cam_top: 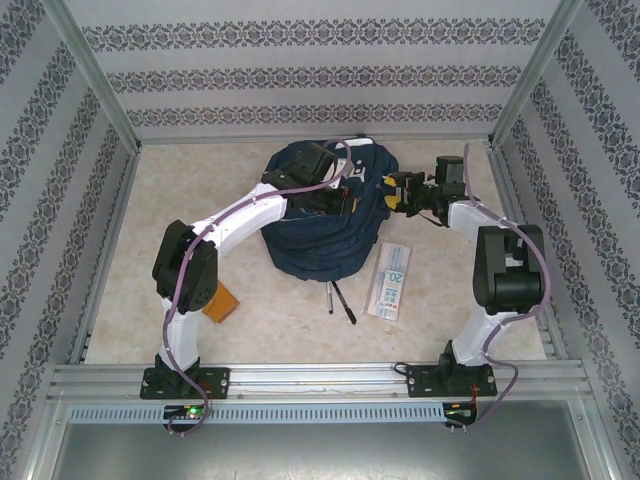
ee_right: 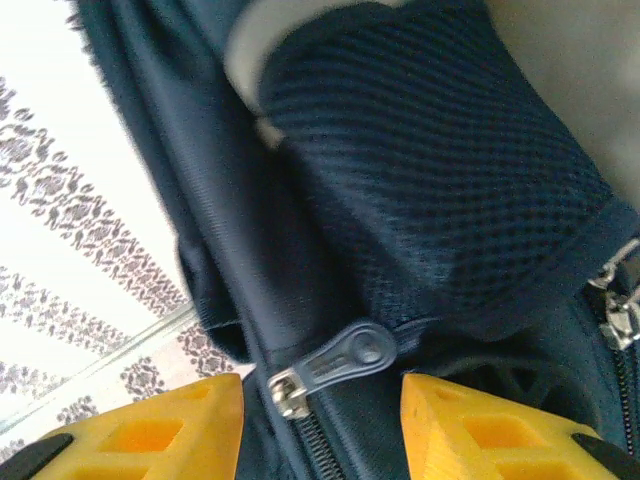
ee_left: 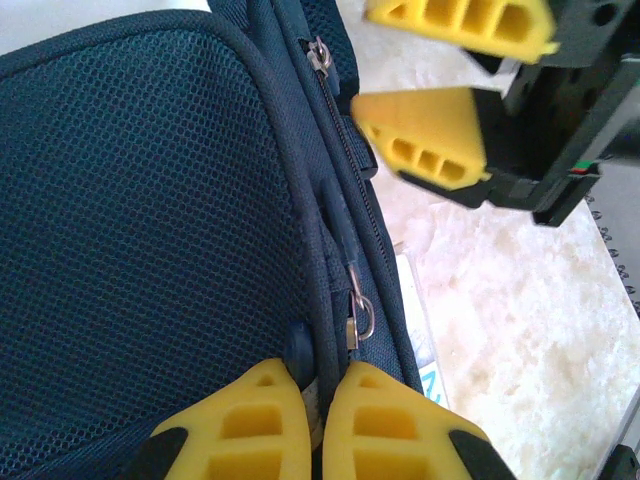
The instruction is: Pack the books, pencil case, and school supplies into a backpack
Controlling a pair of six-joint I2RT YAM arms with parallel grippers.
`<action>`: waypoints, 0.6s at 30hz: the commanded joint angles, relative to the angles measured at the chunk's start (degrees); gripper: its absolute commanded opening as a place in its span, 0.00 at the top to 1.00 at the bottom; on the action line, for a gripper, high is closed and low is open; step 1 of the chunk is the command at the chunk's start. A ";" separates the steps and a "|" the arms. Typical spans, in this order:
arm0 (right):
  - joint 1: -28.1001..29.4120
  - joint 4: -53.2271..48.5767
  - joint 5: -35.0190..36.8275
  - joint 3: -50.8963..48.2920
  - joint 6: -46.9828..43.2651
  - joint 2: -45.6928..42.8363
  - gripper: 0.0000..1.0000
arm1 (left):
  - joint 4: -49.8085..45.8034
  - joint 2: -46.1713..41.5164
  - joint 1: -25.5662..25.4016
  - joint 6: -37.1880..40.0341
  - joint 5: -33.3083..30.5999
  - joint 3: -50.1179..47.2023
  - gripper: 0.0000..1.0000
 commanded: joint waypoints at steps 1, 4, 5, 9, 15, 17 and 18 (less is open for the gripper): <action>1.14 1.52 1.97 0.26 8.15 1.36 0.54 | 6.06 -3.73 0.40 0.16 3.26 0.12 1.00; 1.08 1.33 2.32 1.32 8.93 2.88 0.55 | 6.09 -3.77 0.40 0.31 3.34 0.05 1.00; 1.07 1.23 2.47 1.75 9.11 3.62 0.55 | 6.10 -3.78 0.40 0.51 3.44 0.03 1.00; 1.07 1.30 1.86 4.17 9.71 6.79 0.57 | 6.12 -3.60 0.40 0.83 3.89 -0.13 1.00; 1.24 2.11 0.40 6.23 9.36 8.42 0.72 | 6.12 -3.59 0.40 1.35 3.83 -0.15 1.00; 1.24 2.35 -0.37 5.57 9.15 7.45 0.73 | 6.22 -3.59 0.40 1.54 3.32 -0.06 1.00; 1.24 2.61 -0.31 4.79 9.13 6.88 0.75 | 6.18 -3.46 0.40 1.54 3.18 0.02 1.00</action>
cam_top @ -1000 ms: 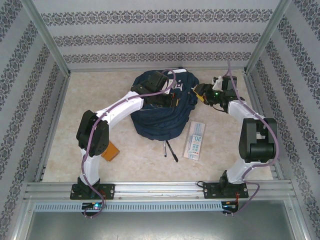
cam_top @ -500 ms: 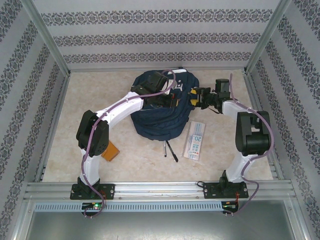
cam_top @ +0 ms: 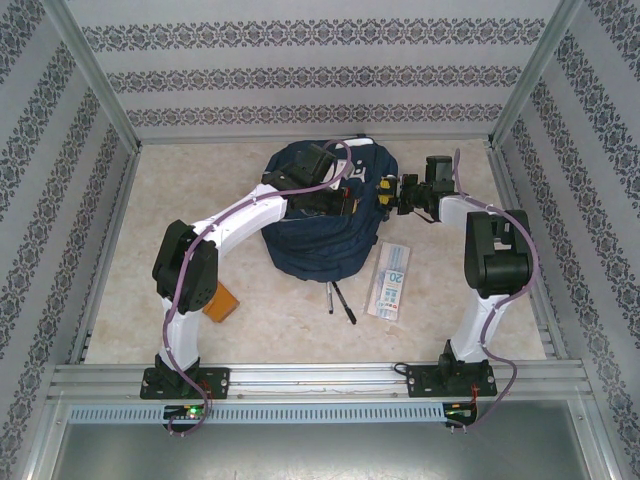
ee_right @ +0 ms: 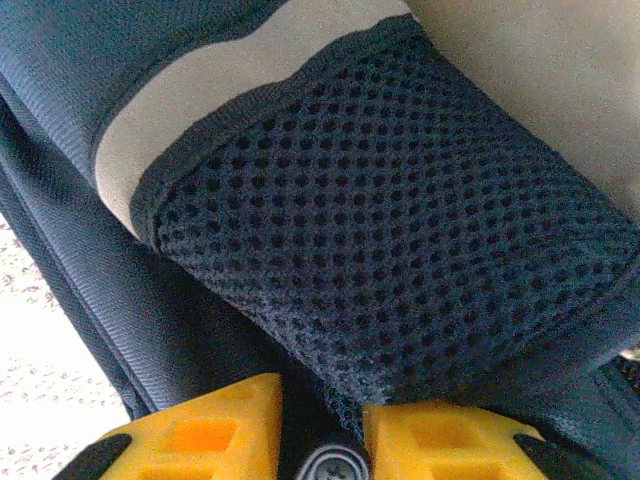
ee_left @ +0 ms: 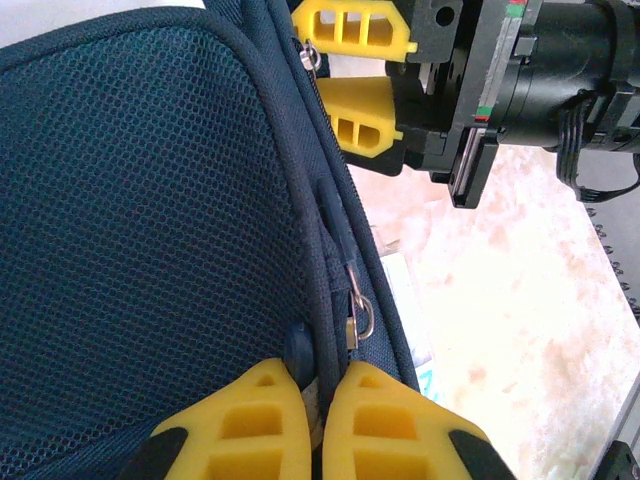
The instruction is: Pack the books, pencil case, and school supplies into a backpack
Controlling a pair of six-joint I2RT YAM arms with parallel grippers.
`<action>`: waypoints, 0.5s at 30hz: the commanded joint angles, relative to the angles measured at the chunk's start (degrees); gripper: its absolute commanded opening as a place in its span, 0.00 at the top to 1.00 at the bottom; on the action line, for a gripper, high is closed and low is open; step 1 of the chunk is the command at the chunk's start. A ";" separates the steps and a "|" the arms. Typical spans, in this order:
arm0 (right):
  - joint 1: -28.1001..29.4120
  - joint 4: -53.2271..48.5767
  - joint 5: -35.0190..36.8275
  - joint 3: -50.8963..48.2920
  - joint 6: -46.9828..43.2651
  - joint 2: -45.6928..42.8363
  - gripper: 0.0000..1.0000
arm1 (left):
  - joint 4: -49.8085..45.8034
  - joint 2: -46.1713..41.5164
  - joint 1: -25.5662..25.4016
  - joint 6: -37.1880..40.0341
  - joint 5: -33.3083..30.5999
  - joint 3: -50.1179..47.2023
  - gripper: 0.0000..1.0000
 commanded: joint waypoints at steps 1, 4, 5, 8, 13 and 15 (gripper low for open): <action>0.39 1.56 -0.70 -0.70 0.02 -1.56 0.78 | 5.44 -3.50 0.40 1.43 2.32 0.68 1.00; 0.13 1.85 0.10 -3.30 -0.44 -3.69 0.89 | 5.77 -3.43 0.40 1.04 1.64 0.68 1.00; 0.13 1.78 0.36 -3.89 -1.04 -4.31 0.93 | 5.79 -3.43 0.40 0.91 1.30 0.68 1.00; 0.13 1.18 0.48 -4.64 -3.35 -5.38 0.99 | 5.38 -3.51 0.40 0.79 -0.16 0.77 1.00; 0.38 0.10 -0.64 -5.84 -6.89 -7.34 1.00 | 5.21 -3.60 0.40 -0.30 -3.04 0.64 1.00; 0.81 -1.11 -0.66 -6.41 -8.67 -8.69 1.00 | 5.76 -3.39 0.40 -1.06 -3.22 0.51 1.00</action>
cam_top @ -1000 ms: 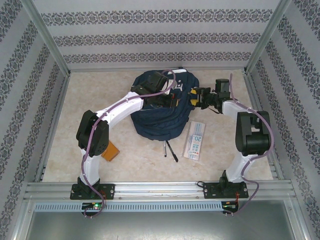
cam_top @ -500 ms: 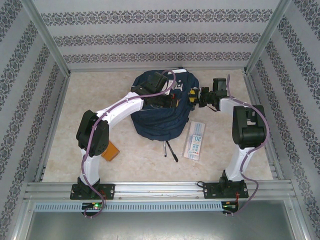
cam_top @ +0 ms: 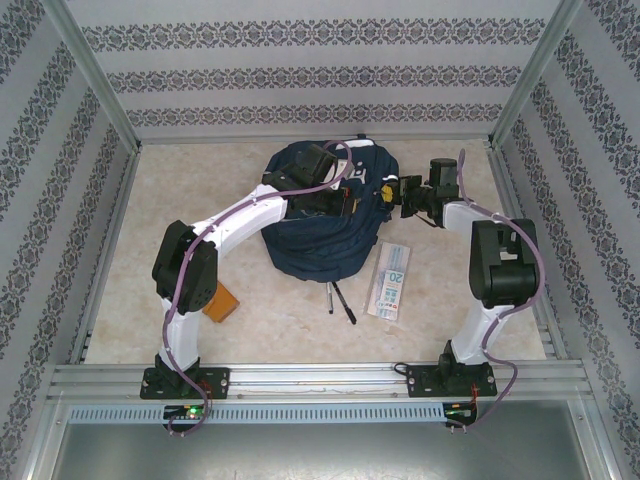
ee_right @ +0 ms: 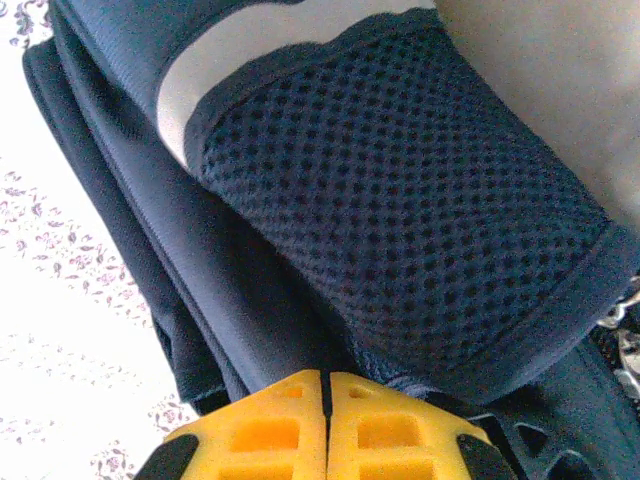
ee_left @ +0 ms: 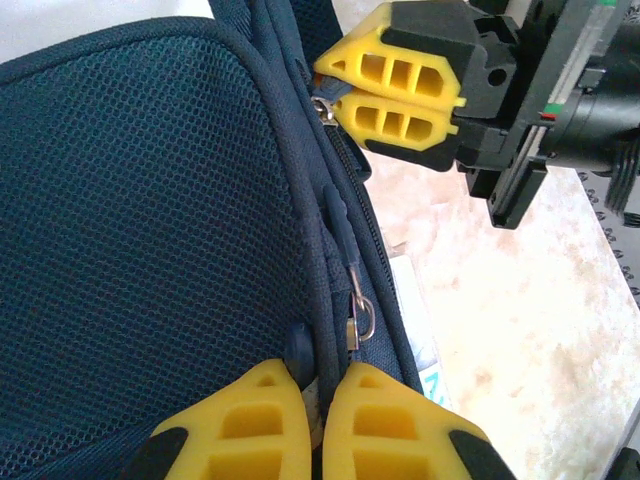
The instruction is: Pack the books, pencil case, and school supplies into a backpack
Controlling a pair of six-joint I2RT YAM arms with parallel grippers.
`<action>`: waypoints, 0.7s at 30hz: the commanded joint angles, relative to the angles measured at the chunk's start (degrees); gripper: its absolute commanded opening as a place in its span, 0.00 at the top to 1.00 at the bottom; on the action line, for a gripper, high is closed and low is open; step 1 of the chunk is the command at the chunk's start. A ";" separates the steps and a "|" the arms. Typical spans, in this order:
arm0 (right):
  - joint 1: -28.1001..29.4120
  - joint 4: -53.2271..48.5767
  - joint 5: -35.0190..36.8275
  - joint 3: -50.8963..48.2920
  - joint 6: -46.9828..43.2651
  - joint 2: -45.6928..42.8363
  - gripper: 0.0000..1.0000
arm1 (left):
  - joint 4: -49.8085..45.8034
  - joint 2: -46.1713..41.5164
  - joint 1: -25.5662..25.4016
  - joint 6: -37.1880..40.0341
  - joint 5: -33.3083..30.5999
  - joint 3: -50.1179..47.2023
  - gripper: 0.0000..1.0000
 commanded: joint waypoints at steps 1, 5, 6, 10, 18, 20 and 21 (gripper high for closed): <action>1.04 -3.81 -2.24 -1.75 -5.44 -4.10 1.00 | 6.26 -3.10 0.42 -1.16 -1.77 0.40 1.00; 1.52 -11.70 0.29 -1.29 -14.06 -8.16 1.00 | 6.99 -2.04 0.42 -2.45 -1.96 0.79 1.00; 1.68 -14.02 1.55 -0.95 -16.82 -9.17 1.00 | 7.10 -1.86 0.42 -2.57 -2.24 0.86 1.00; 1.97 -16.79 4.38 -1.70 -27.69 -13.17 1.00 | 7.37 -1.36 0.42 -2.87 -3.13 0.63 1.00; 7.39 -15.50 1.93 -5.54 -42.34 -20.28 1.00 | 8.60 0.15 0.51 -4.28 -2.04 2.16 1.00; 9.23 -15.56 2.21 -6.61 -44.19 -21.91 1.00 | 8.60 0.67 0.51 -4.46 -1.72 2.92 1.00; 10.17 -15.57 2.58 -7.16 -45.34 -22.92 1.00 | 8.61 0.92 0.51 -4.51 -1.49 3.20 1.00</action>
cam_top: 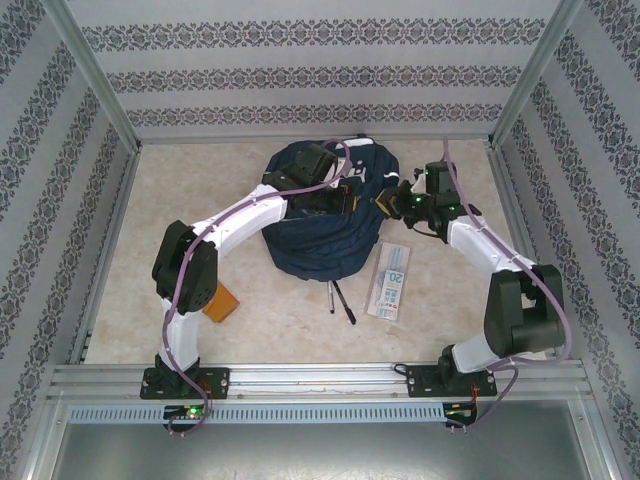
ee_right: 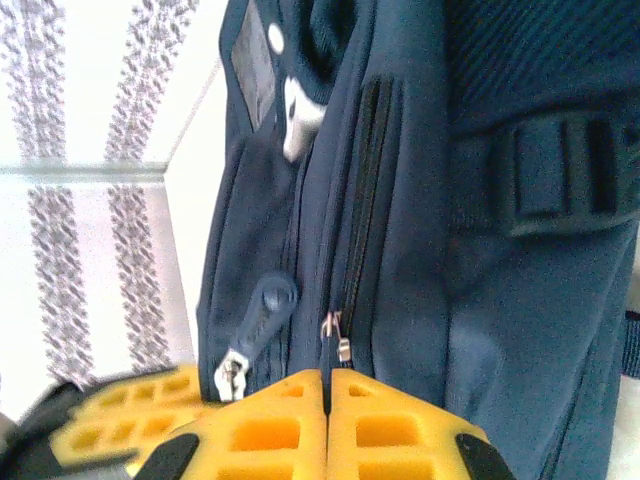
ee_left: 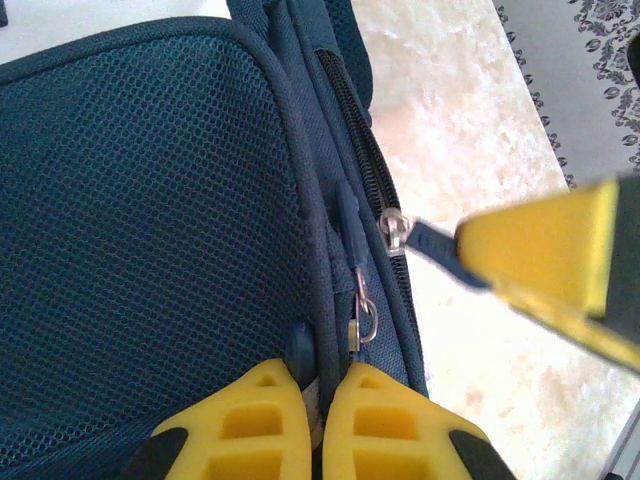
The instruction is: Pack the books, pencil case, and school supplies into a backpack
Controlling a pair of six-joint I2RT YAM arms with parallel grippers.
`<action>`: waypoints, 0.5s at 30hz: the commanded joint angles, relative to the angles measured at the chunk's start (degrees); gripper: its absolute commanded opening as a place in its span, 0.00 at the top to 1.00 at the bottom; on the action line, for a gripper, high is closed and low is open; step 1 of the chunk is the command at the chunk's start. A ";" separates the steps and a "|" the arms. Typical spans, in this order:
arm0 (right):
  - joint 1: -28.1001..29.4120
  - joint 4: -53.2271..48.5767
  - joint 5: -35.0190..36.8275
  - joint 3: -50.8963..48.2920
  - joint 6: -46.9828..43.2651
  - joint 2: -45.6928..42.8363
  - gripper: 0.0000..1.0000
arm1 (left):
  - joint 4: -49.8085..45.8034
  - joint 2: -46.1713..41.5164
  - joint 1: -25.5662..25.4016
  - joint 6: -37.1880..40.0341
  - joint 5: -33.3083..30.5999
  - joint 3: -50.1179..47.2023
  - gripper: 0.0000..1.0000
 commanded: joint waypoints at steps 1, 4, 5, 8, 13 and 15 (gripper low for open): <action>3.88 -1.18 -2.01 -1.82 -7.88 -4.19 1.00 | 7.72 1.05 0.46 -1.19 -0.37 3.37 1.00; 6.02 -1.48 -2.10 -2.63 -9.86 -6.02 1.00 | 7.79 1.54 0.51 -1.25 -0.26 3.83 1.00; 6.56 -1.61 -2.64 -2.91 -9.97 -6.43 1.00 | 7.79 1.62 0.51 -1.17 -0.28 3.95 1.00; 8.10 -1.99 -3.18 -4.40 -9.26 -8.07 1.00 | 7.88 1.89 0.51 -1.25 -0.20 4.30 1.00; 10.64 0.04 -6.93 -8.58 -4.02 -8.88 0.99 | 8.36 2.07 0.51 -1.10 -0.35 4.22 1.00; 11.86 0.18 -6.94 -10.59 -0.12 -9.10 0.98 | 8.82 1.98 0.51 -1.12 -0.45 3.88 1.00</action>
